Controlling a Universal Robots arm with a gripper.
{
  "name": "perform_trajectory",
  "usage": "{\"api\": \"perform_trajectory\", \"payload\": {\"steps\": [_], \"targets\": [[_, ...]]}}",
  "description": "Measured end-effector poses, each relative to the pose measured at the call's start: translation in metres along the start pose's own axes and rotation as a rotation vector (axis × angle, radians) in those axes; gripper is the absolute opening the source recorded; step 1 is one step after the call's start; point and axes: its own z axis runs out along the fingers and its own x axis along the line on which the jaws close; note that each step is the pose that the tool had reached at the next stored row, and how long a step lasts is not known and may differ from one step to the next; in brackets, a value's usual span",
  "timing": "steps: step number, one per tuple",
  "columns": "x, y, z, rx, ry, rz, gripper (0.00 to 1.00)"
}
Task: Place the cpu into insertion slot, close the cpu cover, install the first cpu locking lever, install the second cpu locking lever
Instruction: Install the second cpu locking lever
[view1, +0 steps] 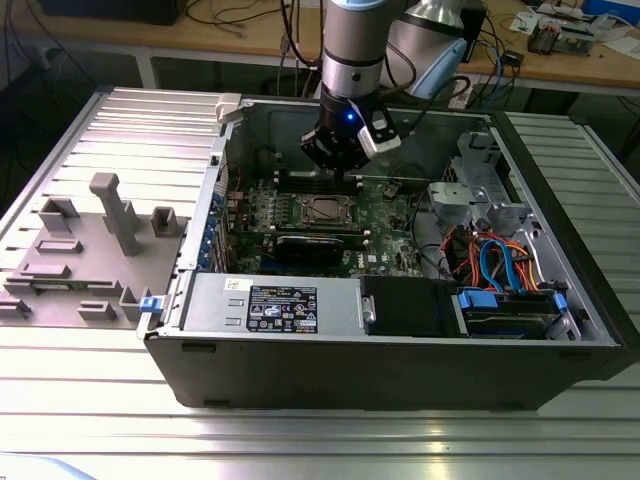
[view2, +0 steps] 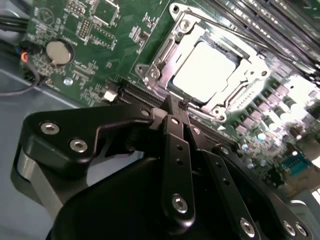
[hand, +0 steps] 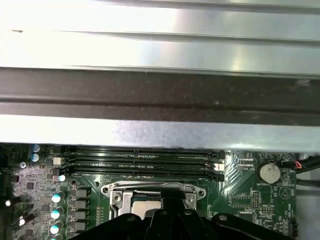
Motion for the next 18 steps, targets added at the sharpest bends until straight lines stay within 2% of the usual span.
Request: {"api": "perform_trajectory", "payload": {"steps": [3,7,11,18], "targets": [[-0.0001,0.0002,-0.0038,0.0008,0.0001,0.0,0.11],[0.0,-0.0007,-0.004,0.0015,0.0001,0.0,0.11],[0.0002,-0.0061,-0.0041,0.0014,0.0,0.0,0.11],[0.0002,-0.0079,-0.0042,0.0015,0.0,0.0,0.11]]}}
